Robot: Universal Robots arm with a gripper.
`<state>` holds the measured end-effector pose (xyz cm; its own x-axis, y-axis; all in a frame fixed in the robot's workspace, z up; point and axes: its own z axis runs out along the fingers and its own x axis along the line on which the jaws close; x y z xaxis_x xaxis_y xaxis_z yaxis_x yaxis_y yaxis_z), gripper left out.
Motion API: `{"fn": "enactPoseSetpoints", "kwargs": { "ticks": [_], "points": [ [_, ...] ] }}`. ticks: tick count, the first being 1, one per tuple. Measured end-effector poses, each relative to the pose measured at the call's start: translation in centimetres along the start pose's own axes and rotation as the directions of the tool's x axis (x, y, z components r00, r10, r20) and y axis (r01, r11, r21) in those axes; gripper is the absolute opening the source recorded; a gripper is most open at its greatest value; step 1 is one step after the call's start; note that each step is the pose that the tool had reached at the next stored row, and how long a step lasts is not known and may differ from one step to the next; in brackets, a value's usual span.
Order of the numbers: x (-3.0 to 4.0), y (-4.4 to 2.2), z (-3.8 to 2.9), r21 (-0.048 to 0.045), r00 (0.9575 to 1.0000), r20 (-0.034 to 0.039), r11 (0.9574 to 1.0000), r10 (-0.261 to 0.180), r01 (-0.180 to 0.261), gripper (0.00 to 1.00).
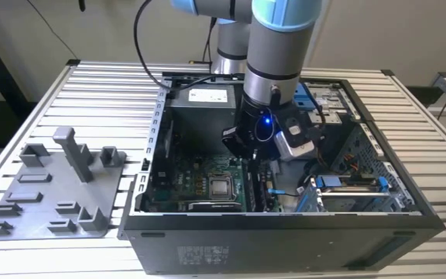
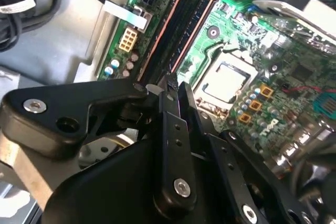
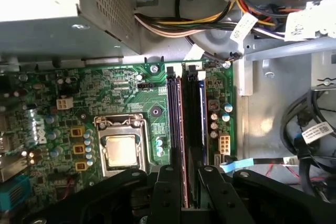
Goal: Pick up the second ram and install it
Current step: 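Insert the second ram into the second slot, then press down the second ram until it locks into place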
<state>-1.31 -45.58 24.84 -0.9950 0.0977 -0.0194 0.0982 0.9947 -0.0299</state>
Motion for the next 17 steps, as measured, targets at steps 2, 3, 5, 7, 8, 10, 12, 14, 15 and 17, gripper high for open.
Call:
{"fn": "enactPoseSetpoints", "kwargs": {
  "ticks": [2, 3, 5, 7, 8, 10, 12, 14, 15, 17],
  "points": [
    [0.0, 0.01, 0.01, -0.0004, 1.0, -0.0001, 1.0, 0.0, 0.0, 0.22],
    [0.0, 0.01, 0.01, -0.0006, 1.0, -0.0001, 1.0, 0.0, 0.0, 0.22],
    [0.0, 0.0, 0.0, -0.0005, 1.0, -0.0001, 1.0, 0.0, 0.0, 0.19],
    [0.0, 0.01, 0.0, -0.0006, 1.0, -0.0001, 1.0, 0.0, 0.0, 0.11],
    [0.0, 0.01, 0.0, -0.0007, 1.0, -0.0001, 1.0, 0.0, 0.0, 0.11],
    [0.0, 0.01, 0.0, -0.0008, 1.0, -0.0002, 1.0, 0.0, 0.0, 0.11],
    [0.0, 0.0, -0.01, -0.0011, 1.0, -0.0002, 1.0, 0.0, 0.0, 0.11],
    [0.0, 0.01, 0.0, -0.0016, 1.0, -0.0002, 1.0, 0.0, 0.0, 0.11],
    [0.0, 0.0, -0.01, -0.0017, 1.0, -0.0003, 1.0, 0.0, 0.0, 0.11],
    [0.0, 0.01, 0.0, -0.0019, 1.0, -0.0003, 1.0, 0.0, 0.0, 0.11]
  ]
}}
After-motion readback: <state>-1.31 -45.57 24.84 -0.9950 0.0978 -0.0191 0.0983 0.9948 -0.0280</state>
